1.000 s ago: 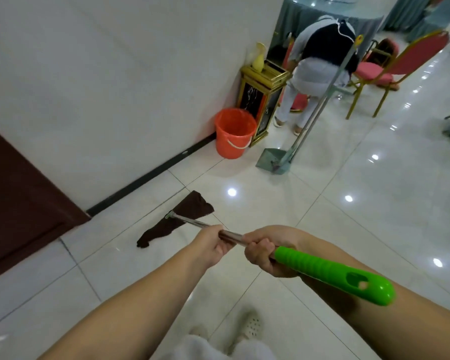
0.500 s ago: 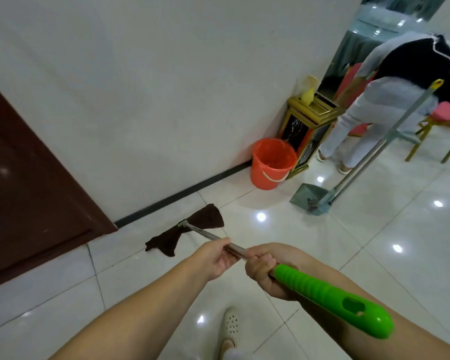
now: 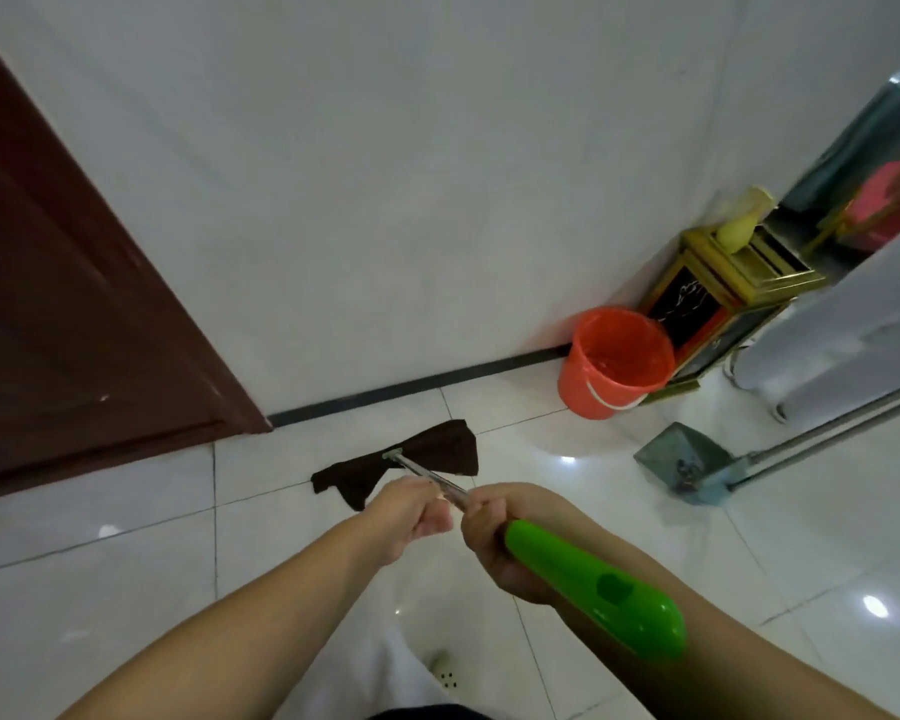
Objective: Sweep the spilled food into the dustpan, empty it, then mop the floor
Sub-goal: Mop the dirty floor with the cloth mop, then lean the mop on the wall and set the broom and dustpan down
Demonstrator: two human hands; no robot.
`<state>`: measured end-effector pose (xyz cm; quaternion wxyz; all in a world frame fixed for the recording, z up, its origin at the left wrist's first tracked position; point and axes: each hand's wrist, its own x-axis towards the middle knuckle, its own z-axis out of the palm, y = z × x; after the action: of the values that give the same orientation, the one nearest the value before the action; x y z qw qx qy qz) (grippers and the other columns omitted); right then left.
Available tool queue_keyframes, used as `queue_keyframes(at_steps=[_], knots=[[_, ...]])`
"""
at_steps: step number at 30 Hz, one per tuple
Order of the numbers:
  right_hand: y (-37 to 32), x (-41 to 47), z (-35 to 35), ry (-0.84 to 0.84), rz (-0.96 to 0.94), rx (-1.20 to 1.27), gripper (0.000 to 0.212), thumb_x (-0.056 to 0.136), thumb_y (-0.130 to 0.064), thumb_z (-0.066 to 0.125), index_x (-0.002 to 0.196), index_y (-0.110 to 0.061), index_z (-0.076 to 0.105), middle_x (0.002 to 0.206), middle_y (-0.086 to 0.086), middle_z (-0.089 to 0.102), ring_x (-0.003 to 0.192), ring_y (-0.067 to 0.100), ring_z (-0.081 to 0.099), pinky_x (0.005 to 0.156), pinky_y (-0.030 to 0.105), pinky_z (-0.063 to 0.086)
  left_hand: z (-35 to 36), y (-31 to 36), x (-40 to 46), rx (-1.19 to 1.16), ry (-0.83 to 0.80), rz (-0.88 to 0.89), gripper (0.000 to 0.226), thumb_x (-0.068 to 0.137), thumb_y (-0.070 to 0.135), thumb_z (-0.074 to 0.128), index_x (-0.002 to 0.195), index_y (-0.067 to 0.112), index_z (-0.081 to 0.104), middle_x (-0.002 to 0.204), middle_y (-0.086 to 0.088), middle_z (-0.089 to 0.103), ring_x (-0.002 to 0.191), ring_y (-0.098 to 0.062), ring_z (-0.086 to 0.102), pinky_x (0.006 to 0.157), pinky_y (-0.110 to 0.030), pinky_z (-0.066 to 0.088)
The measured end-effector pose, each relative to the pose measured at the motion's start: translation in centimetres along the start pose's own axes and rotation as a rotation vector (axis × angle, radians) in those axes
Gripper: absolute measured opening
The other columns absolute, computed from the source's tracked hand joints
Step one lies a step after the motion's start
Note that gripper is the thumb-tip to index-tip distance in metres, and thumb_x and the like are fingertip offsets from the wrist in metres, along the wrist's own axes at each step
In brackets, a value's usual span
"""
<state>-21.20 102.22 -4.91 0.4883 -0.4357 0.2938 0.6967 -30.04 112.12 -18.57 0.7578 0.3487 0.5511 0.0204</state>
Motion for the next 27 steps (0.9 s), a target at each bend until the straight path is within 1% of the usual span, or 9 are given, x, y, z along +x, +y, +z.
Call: queue_keyframes(at_steps=[2,5,7,10,14,17,20,24,27], knots=[[-1.2,0.2,0.2,0.042,-0.081,-0.148,0.009,0.085,0.001,0.051,0.093,0.003,0.055,0.055,0.01,0.049,0.032,0.014,0.05,0.032,0.017,0.046,-1.1,0.5,0.9,0.344,0.122,0.177,0.04,0.091,0.007,0.055,0.129,0.016,0.052,0.097,-0.004,0.061,0.077,-0.014,0.063,0.068,-0.022,0.054],[-3.1,0.4,0.4,0.043,-0.145,-0.385,0.032,0.094,-0.023,0.05,0.083,0.004,0.062,0.058,0.013,0.061,0.039,0.017,0.057,0.038,0.02,0.049,-1.6,1.4,1.6,0.973,0.188,0.657,0.053,0.086,0.023,0.065,0.136,0.032,0.048,0.115,0.01,0.049,0.102,-0.002,0.048,0.082,-0.014,0.039],[-4.0,0.6,1.0,0.027,-0.193,-0.482,0.036,0.094,-0.032,0.052,0.088,0.001,0.066,0.066,0.013,0.066,0.045,0.017,0.06,0.041,0.021,0.048,-1.3,2.2,2.2,1.12,0.156,0.875,0.047,0.085,0.029,0.065,0.131,0.033,0.053,0.121,0.014,0.049,0.112,-0.001,0.041,0.087,-0.014,0.035],[-5.2,1.7,2.7,0.024,-0.378,-0.542,0.033,0.096,-0.032,0.05,0.091,-0.005,0.068,0.078,0.011,0.066,0.057,0.016,0.062,0.047,0.023,0.05,-1.1,4.4,3.4,1.078,0.17,1.068,0.025,0.089,0.032,0.057,0.113,0.028,0.064,0.112,0.013,0.059,0.107,-0.004,0.048,0.085,-0.015,0.039],[-7.6,3.3,6.5,0.309,-0.814,-0.634,0.022,0.094,-0.005,0.047,0.088,-0.015,0.066,0.083,0.001,0.065,0.074,0.014,0.062,0.051,0.02,0.054,-2.5,8.7,5.3,1.108,0.187,1.149,0.022,0.094,0.029,0.048,0.111,0.024,0.061,0.104,0.009,0.061,0.095,-0.007,0.052,0.075,-0.013,0.037],[-9.0,4.8,9.7,0.417,-0.973,-0.886,0.032,0.089,0.002,0.048,0.087,-0.028,0.06,0.085,-0.009,0.06,0.075,0.009,0.058,0.058,0.017,0.051,-3.9,12.2,6.5,1.128,0.199,1.183,0.022,0.094,0.027,0.051,0.112,0.019,0.061,0.101,0.004,0.062,0.089,-0.011,0.056,0.068,-0.01,0.03],[-9.9,6.5,13.6,0.391,-1.09,-1.04,0.033,0.086,-0.003,0.054,0.081,-0.035,0.058,0.082,-0.013,0.06,0.077,0.001,0.057,0.062,0.01,0.041,-5.5,15.8,7.7,1.126,0.204,1.17,0.023,0.094,0.03,0.05,0.113,0.02,0.06,0.102,0.003,0.064,0.09,-0.014,0.059,0.071,-0.017,0.038],[-11.4,8.8,18.9,0.215,-1.169,-1.055,0.04,0.086,-0.002,0.06,0.097,-0.041,0.062,0.104,-0.01,0.067,0.095,0.001,0.061,0.079,0.012,0.048,-7.9,20.4,9.7,1.124,0.174,1.134,0.026,0.095,0.031,0.05,0.117,0.021,0.06,0.106,0.004,0.066,0.094,-0.013,0.062,0.08,-0.024,0.048],[-12.6,10.8,22.0,0.152,-1.201,-1.078,0.036,0.091,-0.006,0.057,0.103,-0.039,0.061,0.107,-0.011,0.065,0.098,0.005,0.06,0.08,0.007,0.046,-9.7,23.2,10.6,1.094,0.147,1.129,0.026,0.096,0.029,0.049,0.117,0.02,0.061,0.106,0.004,0.066,0.094,-0.012,0.062,0.081,-0.026,0.049]])
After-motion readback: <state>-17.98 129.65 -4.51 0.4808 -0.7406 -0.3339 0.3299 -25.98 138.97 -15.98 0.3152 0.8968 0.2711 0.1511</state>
